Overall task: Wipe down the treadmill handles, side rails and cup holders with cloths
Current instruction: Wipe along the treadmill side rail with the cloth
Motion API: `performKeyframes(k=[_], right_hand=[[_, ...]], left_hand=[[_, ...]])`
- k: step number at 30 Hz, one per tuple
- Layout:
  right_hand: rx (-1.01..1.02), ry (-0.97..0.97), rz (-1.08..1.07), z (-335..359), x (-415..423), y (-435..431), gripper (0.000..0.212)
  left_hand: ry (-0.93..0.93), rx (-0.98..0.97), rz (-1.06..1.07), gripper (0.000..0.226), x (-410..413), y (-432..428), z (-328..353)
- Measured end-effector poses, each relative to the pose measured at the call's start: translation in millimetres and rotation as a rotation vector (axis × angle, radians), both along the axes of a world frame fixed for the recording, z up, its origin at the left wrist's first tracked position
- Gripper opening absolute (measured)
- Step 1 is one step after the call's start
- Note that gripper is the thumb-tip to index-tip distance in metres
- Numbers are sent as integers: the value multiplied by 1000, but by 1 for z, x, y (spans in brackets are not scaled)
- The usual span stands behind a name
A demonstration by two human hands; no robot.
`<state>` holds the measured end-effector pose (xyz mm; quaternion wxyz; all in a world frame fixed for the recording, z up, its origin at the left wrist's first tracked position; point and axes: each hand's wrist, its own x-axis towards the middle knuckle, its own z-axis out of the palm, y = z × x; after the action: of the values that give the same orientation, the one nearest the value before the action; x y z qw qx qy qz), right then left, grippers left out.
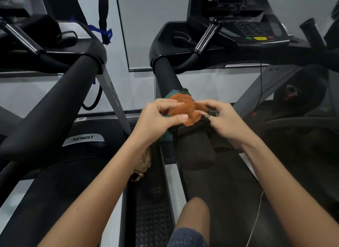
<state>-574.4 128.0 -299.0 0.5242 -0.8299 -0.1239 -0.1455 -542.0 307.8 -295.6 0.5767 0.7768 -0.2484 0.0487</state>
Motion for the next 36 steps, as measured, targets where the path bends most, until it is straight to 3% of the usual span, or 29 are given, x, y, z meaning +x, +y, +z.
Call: performKeyframes(k=[5,8,11,14,16,19,21,23,24,27,30,33,36], right_hand=[[211,79,-127,-13,36,12,41],[284,162,-184,-33,37,10,27],[330,266,-114,-45,15,-4,16],[350,229,4,-34,-13,-7,27],[269,170,56,-18,-16,1,45],[-26,148,46,6,5,9,73],[-154,127,54,16,25,14,55],[-75,77,69,19,50,17,22],[12,80,55,17,60,18,15],[203,136,-131,9,87,17,23],[265,220,-271,-12,89,10,22],[304,299,-284,-32,67,4,29],[380,264,-210,-28,37,5,21]], left_hand=[[-96,43,122,37,39,-23,14],[-53,24,122,42,48,-32,19],[41,-125,102,32,42,-21,14],[140,-119,123,31,44,-2,-4],[198,-102,128,30,46,3,-15],[195,-115,151,34,47,1,-23],[204,-128,141,34,47,0,-23],[249,-159,96,23,53,-2,-24],[275,-171,88,27,54,-2,-23],[304,-186,99,35,57,-1,-22],[312,-186,75,37,59,1,-21],[325,-188,63,39,63,3,-21],[312,-178,53,41,67,2,-18]])
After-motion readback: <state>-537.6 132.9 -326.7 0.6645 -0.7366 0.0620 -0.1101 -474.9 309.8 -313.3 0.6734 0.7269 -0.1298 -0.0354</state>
